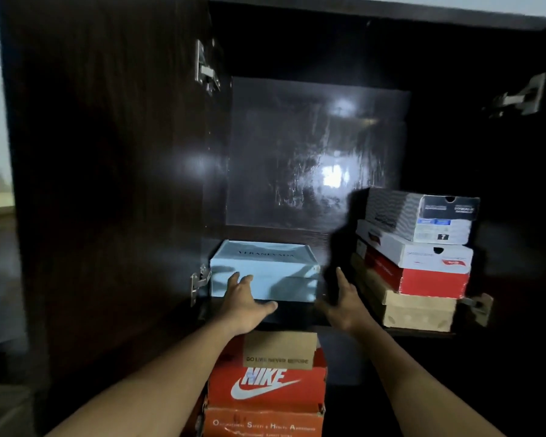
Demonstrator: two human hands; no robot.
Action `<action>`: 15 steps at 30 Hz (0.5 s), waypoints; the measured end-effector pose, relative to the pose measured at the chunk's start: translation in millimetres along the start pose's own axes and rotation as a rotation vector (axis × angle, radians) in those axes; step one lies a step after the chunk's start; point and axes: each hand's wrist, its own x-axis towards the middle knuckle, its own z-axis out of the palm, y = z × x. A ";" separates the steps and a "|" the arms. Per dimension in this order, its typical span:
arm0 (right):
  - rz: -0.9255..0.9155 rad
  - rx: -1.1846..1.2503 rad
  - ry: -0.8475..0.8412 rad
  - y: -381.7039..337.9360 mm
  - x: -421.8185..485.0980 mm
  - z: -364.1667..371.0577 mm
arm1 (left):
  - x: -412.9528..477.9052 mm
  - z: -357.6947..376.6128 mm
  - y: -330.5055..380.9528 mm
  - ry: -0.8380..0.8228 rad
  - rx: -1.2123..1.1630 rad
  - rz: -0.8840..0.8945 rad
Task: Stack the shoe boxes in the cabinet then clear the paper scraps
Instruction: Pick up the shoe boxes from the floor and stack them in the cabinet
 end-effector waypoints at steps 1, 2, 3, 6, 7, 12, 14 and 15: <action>0.002 -0.013 0.016 0.6 -11.6 -8.2 | -14.3 -1.9 7.5 -0.023 -0.018 0.012; 0.006 -0.022 0.026 -2.3 -27.3 -18.6 | -28.9 -3.1 15.1 -0.046 -0.029 0.020; 0.000 -0.023 0.039 -4.1 -42.8 -27.2 | -44.4 -3.7 23.1 -0.064 -0.036 0.035; 0.003 -0.013 0.056 17.0 -80.6 -52.6 | -91.8 -1.7 51.8 -0.092 -0.064 0.072; 0.016 -0.001 0.062 16.4 -101.4 -62.9 | -107.4 0.1 61.7 -0.102 -0.076 0.093; 0.162 -0.111 0.141 5.9 -212.3 -121.8 | -180.1 19.7 114.2 -0.225 -0.137 0.208; 0.215 -0.152 0.187 13.1 -249.6 -147.1 | -204.0 33.6 137.0 -0.261 -0.144 0.274; 0.242 -0.174 0.210 16.7 -268.2 -160.2 | -214.5 42.3 148.6 -0.285 -0.152 0.309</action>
